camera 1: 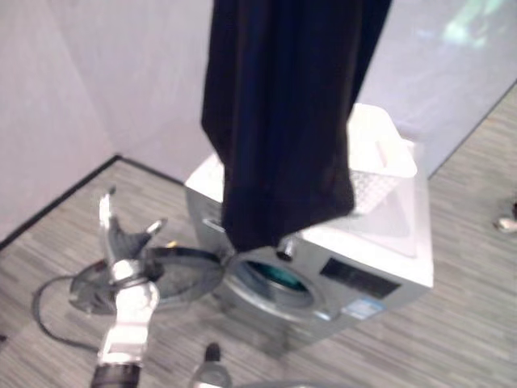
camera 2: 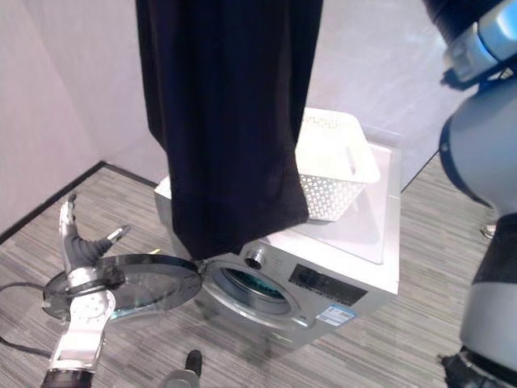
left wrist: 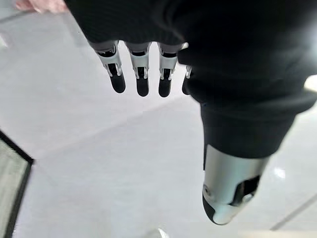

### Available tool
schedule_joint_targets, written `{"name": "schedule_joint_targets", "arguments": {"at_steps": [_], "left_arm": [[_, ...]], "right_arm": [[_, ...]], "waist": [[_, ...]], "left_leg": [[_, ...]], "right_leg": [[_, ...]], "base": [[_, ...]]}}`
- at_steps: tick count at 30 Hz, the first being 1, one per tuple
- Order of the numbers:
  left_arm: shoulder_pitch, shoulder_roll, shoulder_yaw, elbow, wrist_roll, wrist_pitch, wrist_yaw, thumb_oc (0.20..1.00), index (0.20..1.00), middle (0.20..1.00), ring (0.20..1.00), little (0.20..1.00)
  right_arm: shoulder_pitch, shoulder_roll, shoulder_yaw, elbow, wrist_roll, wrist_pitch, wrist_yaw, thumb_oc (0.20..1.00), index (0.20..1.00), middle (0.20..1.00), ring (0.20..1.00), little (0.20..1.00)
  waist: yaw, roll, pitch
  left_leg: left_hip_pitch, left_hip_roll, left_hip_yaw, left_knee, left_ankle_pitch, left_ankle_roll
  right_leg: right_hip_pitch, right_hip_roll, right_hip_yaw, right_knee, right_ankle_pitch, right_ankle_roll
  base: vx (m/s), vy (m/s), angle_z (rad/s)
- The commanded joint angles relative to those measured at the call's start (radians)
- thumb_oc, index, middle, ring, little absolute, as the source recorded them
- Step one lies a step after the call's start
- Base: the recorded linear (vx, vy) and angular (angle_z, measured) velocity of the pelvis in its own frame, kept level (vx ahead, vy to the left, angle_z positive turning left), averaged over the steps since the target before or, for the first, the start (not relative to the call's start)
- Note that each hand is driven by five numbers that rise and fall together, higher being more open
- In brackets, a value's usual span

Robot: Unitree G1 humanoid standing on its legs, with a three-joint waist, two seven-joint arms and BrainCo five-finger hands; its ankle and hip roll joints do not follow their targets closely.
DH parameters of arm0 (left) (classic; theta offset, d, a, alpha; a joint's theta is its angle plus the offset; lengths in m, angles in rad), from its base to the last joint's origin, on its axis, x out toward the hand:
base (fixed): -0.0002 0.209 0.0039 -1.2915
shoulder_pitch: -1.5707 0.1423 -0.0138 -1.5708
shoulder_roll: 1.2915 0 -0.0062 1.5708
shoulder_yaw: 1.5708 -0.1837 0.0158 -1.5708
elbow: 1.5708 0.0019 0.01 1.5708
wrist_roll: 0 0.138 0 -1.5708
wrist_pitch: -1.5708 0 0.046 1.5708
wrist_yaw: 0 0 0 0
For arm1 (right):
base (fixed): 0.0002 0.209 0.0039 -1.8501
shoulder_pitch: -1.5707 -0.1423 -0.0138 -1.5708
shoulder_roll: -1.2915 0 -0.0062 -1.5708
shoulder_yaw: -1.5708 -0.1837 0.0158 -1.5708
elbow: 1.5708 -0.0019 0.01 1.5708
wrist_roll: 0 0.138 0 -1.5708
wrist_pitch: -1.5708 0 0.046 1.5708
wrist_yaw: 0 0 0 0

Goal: Grab the laundry basket,head to the washer,open it,put in the laundry and shut it.

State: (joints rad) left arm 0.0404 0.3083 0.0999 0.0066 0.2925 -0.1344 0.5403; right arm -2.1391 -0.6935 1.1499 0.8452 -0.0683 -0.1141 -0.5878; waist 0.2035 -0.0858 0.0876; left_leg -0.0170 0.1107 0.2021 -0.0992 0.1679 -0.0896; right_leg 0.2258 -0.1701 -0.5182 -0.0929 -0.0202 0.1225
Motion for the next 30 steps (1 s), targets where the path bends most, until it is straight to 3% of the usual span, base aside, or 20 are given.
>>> {"name": "schedule_joint_targets", "arguments": {"at_steps": [1,11,22,30], "left_arm": [[-0.123,0.054,-0.010,-0.094,0.043,-0.009,-0.020,1.000,1.000,1.000,1.000,1.000],[-0.357,0.053,-0.084,-0.121,0.028,0.000,-0.060,1.000,1.000,1.000,1.000,1.000],[-0.535,0.041,-0.007,-0.077,0.039,0.030,0.019,1.000,1.000,1.000,1.000,1.000],[-0.638,0.034,-0.124,-0.003,0.012,0.028,-0.025,1.000,1.000,1.000,1.000,1.000]], "right_arm": [[-0.187,-0.012,0.045,0.078,0.039,0.035,0.000,0.200,0.200,0.200,0.200,0.200],[-0.164,0.023,0.018,0.111,0.032,0.051,0.018,0.200,0.200,0.200,0.200,0.200],[-0.144,0.067,0.015,0.135,0.013,0.071,0.044,0.200,0.200,0.200,0.200,0.200],[-0.142,0.087,0.006,0.153,0.009,0.069,0.042,0.200,0.200,0.200,0.200,0.200]], "waist": [[0.000,0.002,0.047],[-0.022,0.006,0.061],[-0.037,0.005,0.061],[-0.050,0.011,0.073]], "left_leg": [[0.051,0.032,0.039,0.012,-0.096,-0.042],[0.053,0.032,0.040,0.012,-0.095,-0.040],[0.057,0.030,0.050,0.012,-0.100,-0.043],[0.056,0.030,0.049,0.012,-0.098,-0.042]], "right_leg": [[0.102,-0.011,0.005,0.006,-0.025,0.018],[0.104,-0.009,0.001,0.006,-0.027,0.017],[0.102,-0.011,0.000,0.006,-0.028,0.020],[0.102,-0.010,0.001,0.006,-0.029,0.020]], "base": [[0.00,0.000,0.00],[0.00,0.000,0.00],[0.00,0.000,0.00],[0.00,0.000,0.00]]}}
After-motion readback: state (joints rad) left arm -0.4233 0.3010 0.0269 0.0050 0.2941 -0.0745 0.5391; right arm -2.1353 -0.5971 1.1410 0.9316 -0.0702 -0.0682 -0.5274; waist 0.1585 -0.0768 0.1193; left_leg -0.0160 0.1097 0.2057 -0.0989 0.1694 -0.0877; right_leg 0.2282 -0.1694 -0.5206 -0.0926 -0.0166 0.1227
